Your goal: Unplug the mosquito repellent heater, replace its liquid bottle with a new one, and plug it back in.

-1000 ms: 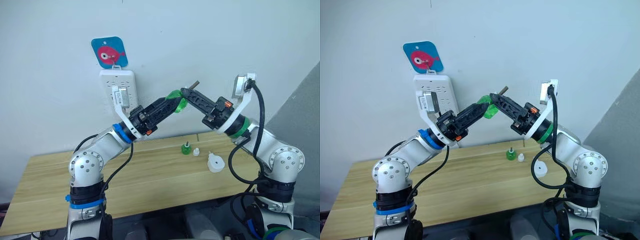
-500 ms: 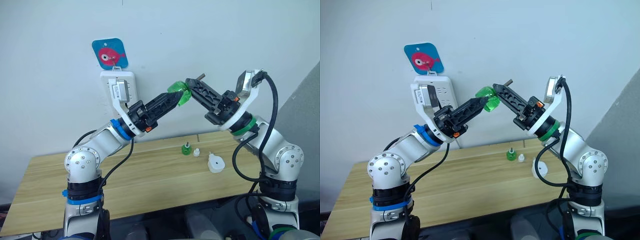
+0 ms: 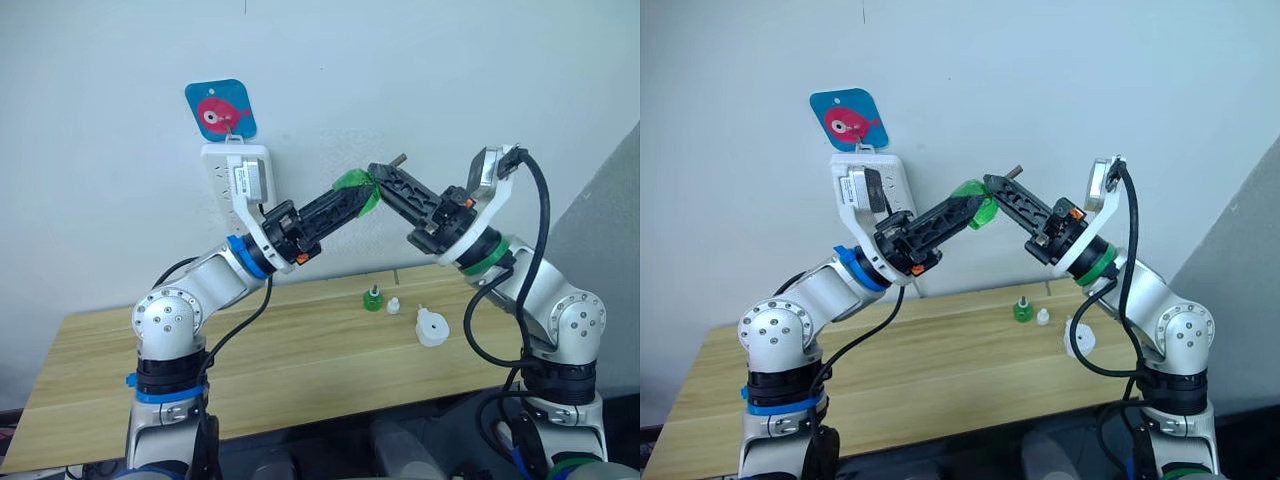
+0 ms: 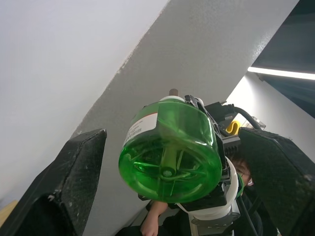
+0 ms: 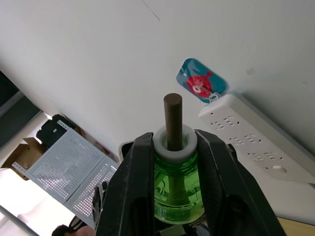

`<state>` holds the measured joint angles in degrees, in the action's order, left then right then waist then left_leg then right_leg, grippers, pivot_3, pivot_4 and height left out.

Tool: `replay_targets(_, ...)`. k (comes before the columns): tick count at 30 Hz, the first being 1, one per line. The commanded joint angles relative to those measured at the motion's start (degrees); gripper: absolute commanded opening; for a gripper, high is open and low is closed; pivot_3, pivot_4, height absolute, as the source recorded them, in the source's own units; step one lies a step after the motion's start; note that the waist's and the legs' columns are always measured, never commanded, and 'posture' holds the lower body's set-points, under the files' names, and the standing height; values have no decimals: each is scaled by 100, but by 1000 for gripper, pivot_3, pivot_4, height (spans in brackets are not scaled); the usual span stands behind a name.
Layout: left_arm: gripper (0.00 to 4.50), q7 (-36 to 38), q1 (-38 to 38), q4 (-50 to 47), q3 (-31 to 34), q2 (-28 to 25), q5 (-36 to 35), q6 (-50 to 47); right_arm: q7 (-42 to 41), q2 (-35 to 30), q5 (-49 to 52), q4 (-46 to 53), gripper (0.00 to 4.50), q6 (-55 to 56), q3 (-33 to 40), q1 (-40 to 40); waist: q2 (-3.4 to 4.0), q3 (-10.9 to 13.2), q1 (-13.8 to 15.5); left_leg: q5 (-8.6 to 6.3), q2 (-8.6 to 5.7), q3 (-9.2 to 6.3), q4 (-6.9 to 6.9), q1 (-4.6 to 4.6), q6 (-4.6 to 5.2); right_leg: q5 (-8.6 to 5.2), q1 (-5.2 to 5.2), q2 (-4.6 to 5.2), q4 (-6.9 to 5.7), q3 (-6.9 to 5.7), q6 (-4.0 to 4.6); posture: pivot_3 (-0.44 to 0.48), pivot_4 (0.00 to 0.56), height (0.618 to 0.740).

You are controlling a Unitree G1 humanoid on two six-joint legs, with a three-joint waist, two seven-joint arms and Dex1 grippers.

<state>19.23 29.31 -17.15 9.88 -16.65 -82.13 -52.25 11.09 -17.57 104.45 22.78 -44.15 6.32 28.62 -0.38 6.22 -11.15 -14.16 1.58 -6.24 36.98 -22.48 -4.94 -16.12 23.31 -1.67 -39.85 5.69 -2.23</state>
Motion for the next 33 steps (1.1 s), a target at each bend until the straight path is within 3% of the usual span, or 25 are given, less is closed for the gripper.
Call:
replay_targets(1,4500,0,129,-12,29,-41,-115,58,-99,-50,117,244,807,120,-19,42,0,0,0,0,0,0,0,0,0,0,0,0,0,0,0,-195,45,736)
replay_targets(4,3883,-25,145,15,34,-21,-129,70,-113,-75,108,247,807,139,-47,36,0,0,1,0,0,0,0,0,0,-1,0,0,0,0,-1,-195,45,736)
replay_targets(9,2376,-2,123,36,21,-72,-156,20,-142,-89,85,233,807,173,-57,46,0,0,1,0,0,0,0,0,0,-1,0,0,2,1,-1,-195,45,736)
replay_targets(10,2296,10,107,31,16,-87,-163,11,-149,-91,84,227,807,182,-58,52,0,0,1,0,0,1,0,0,0,-1,0,-1,2,1,-1,-195,45,736)
replay_targets(20,2296,83,16,27,6,-193,-203,11,-178,-60,232,235,807,256,-77,70,0,0,2,0,0,1,-1,0,0,-1,0,-1,2,1,-1,-195,47,736)
replay_targets(23,2296,20,23,69,38,-176,-221,42,-178,-49,204,250,1872,288,-80,65,0,0,3,0,0,1,-1,0,0,-1,0,-1,2,1,-1,-195,47,736)
replay_targets(26,2296,20,32,119,64,-198,-209,49,-202,-58,174,278,1748,303,-108,50,0,0,3,0,0,1,-1,0,0,-1,0,-1,2,1,-1,-195,44,736)
replay_targets(28,2296,32,25,130,64,-223,-208,46,-230,-64,159,314,1110,296,-142,42,0,0,2,0,0,1,-1,0,0,-1,0,-1,3,2,-1,-195,44,736)
replay_targets(31,2296,19,18,147,72,-241,-225,62,-197,-18,131,335,1096,382,-143,28,0,0,2,0,0,1,-1,0,0,-1,0,-1,3,1,-1,-194,43,736)
replay_targets(33,2296,22,13,161,78,-251,-225,67,-181,-12,113,316,1650,422,-111,12,0,0,2,0,0,1,-1,0,0,-1,0,-1,3,1,-1,-194,43,736)
